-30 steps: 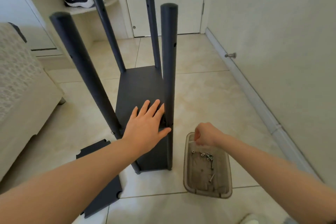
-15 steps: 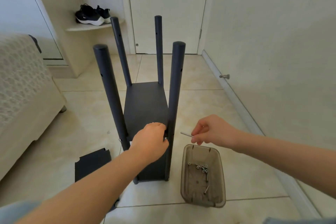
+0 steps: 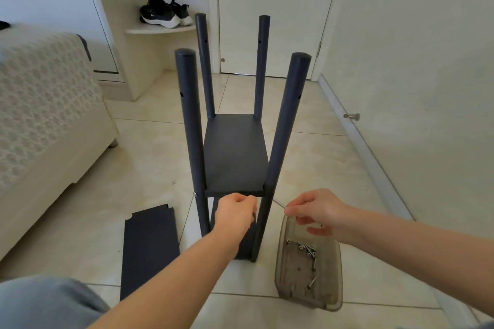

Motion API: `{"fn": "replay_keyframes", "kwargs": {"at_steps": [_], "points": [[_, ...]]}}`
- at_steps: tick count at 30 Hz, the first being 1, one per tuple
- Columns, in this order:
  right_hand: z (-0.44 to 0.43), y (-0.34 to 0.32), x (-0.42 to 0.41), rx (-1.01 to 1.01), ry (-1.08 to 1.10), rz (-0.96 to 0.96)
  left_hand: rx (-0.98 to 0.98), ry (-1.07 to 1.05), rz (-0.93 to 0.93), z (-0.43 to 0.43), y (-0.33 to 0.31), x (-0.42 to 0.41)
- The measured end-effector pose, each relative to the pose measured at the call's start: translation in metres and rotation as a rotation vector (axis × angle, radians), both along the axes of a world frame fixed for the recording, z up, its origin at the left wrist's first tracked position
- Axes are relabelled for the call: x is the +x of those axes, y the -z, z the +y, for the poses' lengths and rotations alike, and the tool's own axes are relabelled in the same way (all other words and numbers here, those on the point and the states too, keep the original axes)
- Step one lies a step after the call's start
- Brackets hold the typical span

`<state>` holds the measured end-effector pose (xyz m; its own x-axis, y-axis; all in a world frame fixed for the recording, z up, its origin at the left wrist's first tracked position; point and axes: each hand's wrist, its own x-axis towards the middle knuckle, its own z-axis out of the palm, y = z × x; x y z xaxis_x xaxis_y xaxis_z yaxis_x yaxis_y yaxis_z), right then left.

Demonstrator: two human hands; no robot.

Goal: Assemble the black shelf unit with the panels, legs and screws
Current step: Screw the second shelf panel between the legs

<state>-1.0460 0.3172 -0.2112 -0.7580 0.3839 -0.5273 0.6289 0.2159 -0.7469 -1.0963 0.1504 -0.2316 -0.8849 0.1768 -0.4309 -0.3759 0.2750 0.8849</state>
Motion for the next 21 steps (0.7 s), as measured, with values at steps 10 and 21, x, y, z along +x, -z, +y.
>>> {"fn": "replay_keyframes", "kwargs": {"at_steps": [10, 21], "points": [[0.007, 0.01, -0.003, -0.06, 0.045, 0.001, 0.235, 0.016, -0.248, 0.011, 0.021, -0.004], [0.007, 0.011, -0.006, -0.111, 0.034, 0.04, 0.477, -0.217, -0.302, 0.024, 0.031, -0.01]]}}
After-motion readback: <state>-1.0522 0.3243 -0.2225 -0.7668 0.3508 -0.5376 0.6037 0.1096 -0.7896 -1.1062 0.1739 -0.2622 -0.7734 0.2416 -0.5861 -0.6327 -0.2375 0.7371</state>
